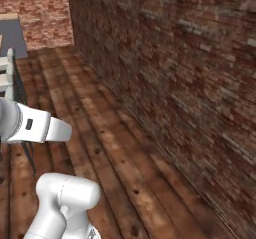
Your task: Gather the tomato and garlic from the fridge and place them on a tray on the dining counter. Then gather the fish and chicken drumstick from the fridge and place them on the other tray.
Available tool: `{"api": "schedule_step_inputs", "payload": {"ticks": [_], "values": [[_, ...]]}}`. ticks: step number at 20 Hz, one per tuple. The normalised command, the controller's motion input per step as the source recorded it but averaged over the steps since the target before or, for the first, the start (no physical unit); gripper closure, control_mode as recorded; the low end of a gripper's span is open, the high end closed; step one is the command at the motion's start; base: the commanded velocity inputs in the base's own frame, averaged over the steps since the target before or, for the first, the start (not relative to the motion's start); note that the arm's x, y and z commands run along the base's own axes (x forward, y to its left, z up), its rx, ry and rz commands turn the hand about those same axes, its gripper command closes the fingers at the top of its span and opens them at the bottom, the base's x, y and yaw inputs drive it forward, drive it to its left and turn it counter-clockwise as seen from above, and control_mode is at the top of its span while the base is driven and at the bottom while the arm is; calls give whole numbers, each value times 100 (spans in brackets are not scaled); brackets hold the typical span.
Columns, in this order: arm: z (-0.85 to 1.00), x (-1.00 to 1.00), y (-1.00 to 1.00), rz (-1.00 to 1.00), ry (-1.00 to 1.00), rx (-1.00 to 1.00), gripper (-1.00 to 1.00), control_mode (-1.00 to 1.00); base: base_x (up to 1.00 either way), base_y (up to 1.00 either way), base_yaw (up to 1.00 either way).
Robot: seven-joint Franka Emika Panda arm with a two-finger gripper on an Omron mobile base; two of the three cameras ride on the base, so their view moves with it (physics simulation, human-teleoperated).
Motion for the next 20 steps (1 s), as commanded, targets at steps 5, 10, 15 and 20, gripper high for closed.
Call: {"api": "schedule_step_inputs", "payload": {"ticks": [5, 10, 15, 20], "values": [[0, 0, 0, 0, 0, 0, 100, 100, 89, -72, 53], [0, 0, 0, 0, 0, 0, 100, 100, 99, -36, 68], [0, 0, 0, 0, 0, 0, 100, 100, 99, -60, 58], [0, 0, 0, 0, 0, 0, 100, 100, 100, -99, 34]]}}
